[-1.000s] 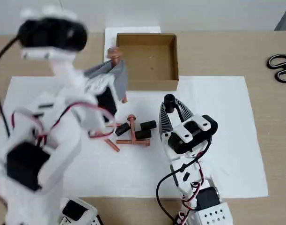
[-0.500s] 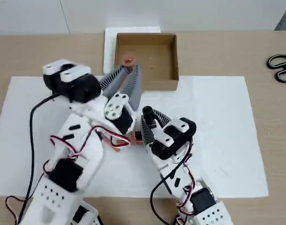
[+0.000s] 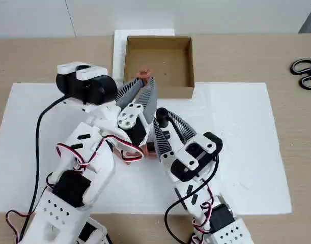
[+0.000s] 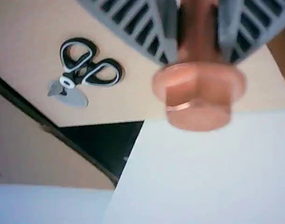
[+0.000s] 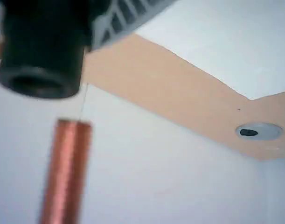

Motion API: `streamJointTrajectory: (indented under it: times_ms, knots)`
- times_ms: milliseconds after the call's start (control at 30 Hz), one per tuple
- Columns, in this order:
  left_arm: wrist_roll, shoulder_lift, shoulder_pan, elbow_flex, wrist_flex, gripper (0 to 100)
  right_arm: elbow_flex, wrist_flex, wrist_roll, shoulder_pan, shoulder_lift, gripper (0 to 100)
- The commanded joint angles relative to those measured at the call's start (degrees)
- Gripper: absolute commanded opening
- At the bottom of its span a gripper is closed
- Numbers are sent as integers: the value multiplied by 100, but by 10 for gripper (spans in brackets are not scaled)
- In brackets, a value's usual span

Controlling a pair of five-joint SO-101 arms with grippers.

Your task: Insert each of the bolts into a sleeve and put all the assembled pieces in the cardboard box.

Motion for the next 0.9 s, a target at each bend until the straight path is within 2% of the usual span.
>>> streamJointTrajectory:
  times_ms: [0, 167, 267, 400, 767, 867]
  knots:
    - [9, 9, 26, -541, 9, 6, 35, -127, 62, -13, -75, 6]
    - [-79, 9, 193, -708, 35, 6, 35, 198, 62, -40, -92, 6]
    - [-703, 18, 519, -479, -123, 6, 35, 189, 62, -40, -110, 6]
    - [-1547, 18, 651, -31, -949, 6, 35, 189, 62, -40, -110, 6]
    - [-1530, -18, 651, 673, -1125, 6, 35, 189, 62, -31, -110, 6]
    - [-1222, -26, 624, 734, -1116, 6, 35, 189, 62, -22, -110, 6]
